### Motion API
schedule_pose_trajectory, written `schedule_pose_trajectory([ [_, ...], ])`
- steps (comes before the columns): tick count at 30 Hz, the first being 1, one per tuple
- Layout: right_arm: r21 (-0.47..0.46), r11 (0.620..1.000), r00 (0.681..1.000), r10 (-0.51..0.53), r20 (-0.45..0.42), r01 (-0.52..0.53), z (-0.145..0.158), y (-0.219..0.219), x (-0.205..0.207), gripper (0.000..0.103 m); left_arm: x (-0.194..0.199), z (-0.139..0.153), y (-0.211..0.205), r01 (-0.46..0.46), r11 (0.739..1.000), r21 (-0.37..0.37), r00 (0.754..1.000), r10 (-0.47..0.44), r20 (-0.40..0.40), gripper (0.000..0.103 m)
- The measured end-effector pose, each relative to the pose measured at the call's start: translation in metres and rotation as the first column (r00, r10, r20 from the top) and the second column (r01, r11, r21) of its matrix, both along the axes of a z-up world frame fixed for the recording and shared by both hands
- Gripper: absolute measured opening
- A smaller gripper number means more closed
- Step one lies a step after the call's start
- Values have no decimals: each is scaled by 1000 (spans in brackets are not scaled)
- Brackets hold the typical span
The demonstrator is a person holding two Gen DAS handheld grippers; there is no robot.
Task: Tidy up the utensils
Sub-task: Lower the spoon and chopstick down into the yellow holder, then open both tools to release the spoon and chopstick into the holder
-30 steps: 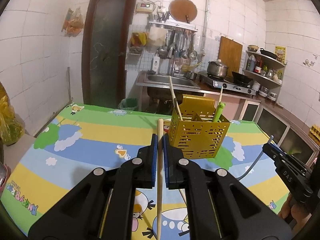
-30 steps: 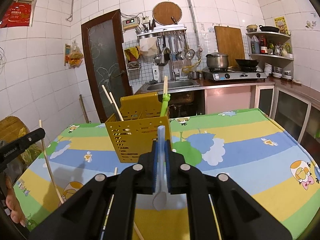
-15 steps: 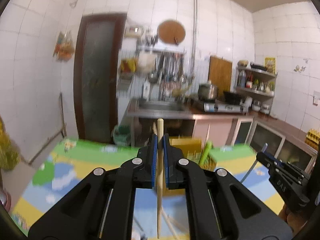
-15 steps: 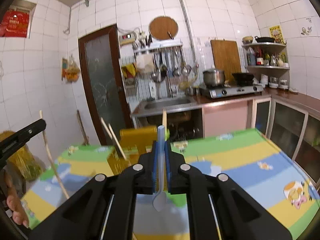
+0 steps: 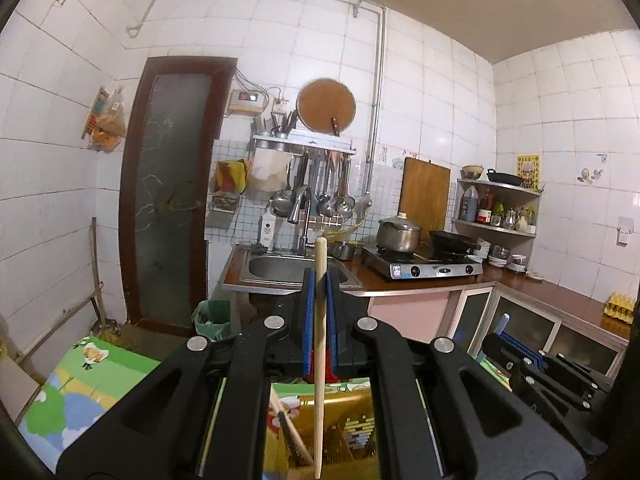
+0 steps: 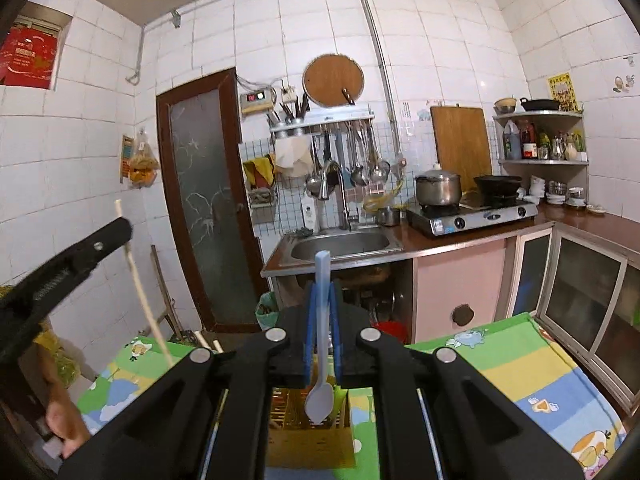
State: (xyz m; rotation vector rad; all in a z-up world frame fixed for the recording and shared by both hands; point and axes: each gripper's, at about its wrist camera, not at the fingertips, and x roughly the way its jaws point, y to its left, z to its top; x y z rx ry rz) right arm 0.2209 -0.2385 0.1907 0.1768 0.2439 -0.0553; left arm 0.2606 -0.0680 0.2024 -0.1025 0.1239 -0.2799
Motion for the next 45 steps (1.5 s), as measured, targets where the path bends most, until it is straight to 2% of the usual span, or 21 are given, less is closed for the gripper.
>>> schedule_pose_trajectory([
  [4,16,1000,999,-10,-52,11,-17,-3,25,7,30,-15,-14,-9,1000,19,1000,9,8,5],
  [9,52,999,992,-9,-129,16,-42,-11,48,7,57,-38,-22,-7,999,33,999,8,-34,5],
  [19,37,999,973,-3,-229,12,-87,-1,64,7,72,-97,-13,-30,998,48,987,37,-154,5],
  [23,24,1000,961,2,-277,5,-106,-1,69,7,65,-102,-5,-37,998,56,983,47,-176,7],
  [24,21,1000,959,6,-284,0,-108,-1,70,7,61,-100,-2,-32,998,56,982,41,-184,13],
  [25,16,1000,958,9,-287,-5,-109,-1,69,8,55,-96,3,-34,998,51,982,43,-186,25],
  [26,-1,1000,958,7,-285,-8,-108,0,67,8,50,-92,7,-39,998,46,982,47,-182,33],
  [28,-38,999,959,-14,-282,3,-105,1,62,8,29,-81,18,-67,997,38,985,72,-155,69],
  [30,-62,998,959,-26,-282,9,-99,0,54,10,7,-69,31,-90,995,42,987,95,-131,85],
  [32,-57,998,959,-34,-282,18,-93,-4,46,39,-9,-61,40,-98,994,49,986,103,-129,90],
  [33,-42,999,961,-38,-273,28,-89,-7,39,65,-19,-58,46,-107,993,56,984,114,-138,95],
  [38,-46,998,968,-46,-245,36,-77,-10,6,68,-53,-57,70,-149,985,81,970,162,-180,98],
  [41,-45,999,969,-30,-246,20,-79,-10,-15,72,-70,-68,80,-174,979,106,960,193,-204,98],
  [45,-44,999,968,-24,-251,14,-92,-8,-40,77,-88,-97,92,-198,971,135,936,228,-269,98],
])
